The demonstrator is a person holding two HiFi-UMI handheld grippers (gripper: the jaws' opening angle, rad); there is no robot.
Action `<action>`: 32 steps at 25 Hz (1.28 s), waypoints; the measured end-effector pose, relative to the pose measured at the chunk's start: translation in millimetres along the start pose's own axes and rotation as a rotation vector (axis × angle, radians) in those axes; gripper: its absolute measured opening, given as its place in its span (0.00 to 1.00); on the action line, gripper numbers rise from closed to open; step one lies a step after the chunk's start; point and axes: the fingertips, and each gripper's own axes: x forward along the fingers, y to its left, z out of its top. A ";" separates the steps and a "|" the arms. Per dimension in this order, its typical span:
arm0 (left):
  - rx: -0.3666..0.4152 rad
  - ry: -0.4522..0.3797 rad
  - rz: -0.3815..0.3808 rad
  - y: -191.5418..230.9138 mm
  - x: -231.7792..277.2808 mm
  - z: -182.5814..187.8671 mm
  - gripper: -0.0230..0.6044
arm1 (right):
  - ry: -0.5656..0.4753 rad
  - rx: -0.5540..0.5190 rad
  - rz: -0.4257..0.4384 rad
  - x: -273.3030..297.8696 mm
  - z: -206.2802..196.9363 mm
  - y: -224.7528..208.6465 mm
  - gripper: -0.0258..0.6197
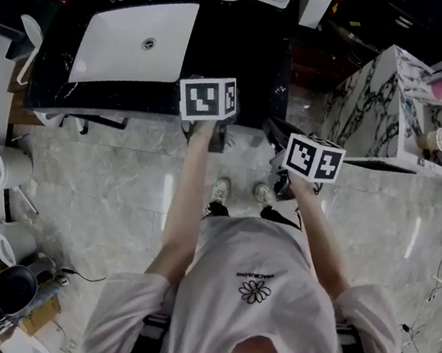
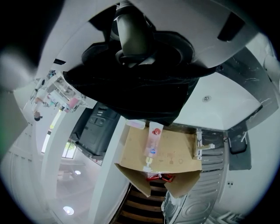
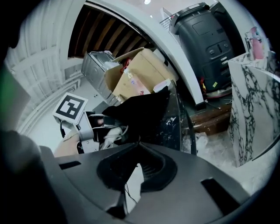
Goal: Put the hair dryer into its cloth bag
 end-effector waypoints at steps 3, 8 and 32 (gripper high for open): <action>-0.007 0.019 0.008 3.3 3.0 -6.4 0.45 | -0.009 0.026 -0.019 -13.9 -4.0 -10.6 0.06; 0.008 0.029 0.025 1.3 10.3 -9.1 0.45 | 0.009 0.003 -0.035 -29.9 -13.2 -11.9 0.06; 0.164 -0.058 0.138 -3.2 49.9 4.5 0.45 | 0.084 -0.210 -0.058 -21.8 -45.1 2.7 0.06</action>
